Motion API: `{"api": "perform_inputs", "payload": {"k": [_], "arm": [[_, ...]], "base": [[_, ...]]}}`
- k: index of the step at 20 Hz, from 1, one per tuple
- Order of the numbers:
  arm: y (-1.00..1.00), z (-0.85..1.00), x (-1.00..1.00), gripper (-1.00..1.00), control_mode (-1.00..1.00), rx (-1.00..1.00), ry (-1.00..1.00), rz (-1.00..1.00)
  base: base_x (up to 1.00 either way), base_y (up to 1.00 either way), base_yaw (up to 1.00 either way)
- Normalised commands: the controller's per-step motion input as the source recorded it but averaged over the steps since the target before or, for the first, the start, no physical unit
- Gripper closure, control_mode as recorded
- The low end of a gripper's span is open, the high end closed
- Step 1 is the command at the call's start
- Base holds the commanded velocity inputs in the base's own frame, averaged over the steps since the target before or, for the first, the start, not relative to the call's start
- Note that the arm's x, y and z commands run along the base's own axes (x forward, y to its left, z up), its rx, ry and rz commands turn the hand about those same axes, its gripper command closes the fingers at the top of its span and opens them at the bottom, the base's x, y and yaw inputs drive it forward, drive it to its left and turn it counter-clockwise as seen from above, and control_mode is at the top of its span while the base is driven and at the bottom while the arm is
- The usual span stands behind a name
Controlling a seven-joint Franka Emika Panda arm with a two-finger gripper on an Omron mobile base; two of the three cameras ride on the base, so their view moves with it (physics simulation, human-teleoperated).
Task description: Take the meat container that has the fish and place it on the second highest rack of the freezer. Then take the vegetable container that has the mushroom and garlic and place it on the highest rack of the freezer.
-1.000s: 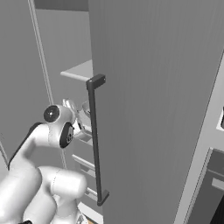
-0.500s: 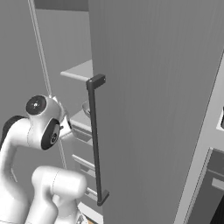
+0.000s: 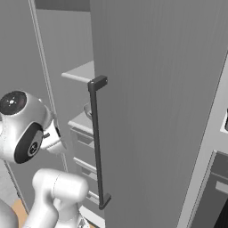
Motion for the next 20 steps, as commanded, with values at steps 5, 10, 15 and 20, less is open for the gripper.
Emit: {"api": "perform_inputs", "payload": {"k": [5, 10, 15, 20], "arm": [[0.0, 0.31, -0.88, -1.0, -1.0, -0.05, -0.06, 0.0], [0.0, 0.28, -0.39, -1.0, 1.0, -0.02, -0.15, 0.01], [0.0, 0.0, 0.0, -1.0, 1.0, 0.0, 0.0, 0.0], [0.0, 0.0, 0.0, -1.0, 1.0, 0.0, 0.0, 0.0]], "base": [[0.0, 0.0, 0.0], [-0.05, -0.02, 0.0], [-0.38, -0.52, 0.0], [-0.96, -0.56, 0.0]]}}
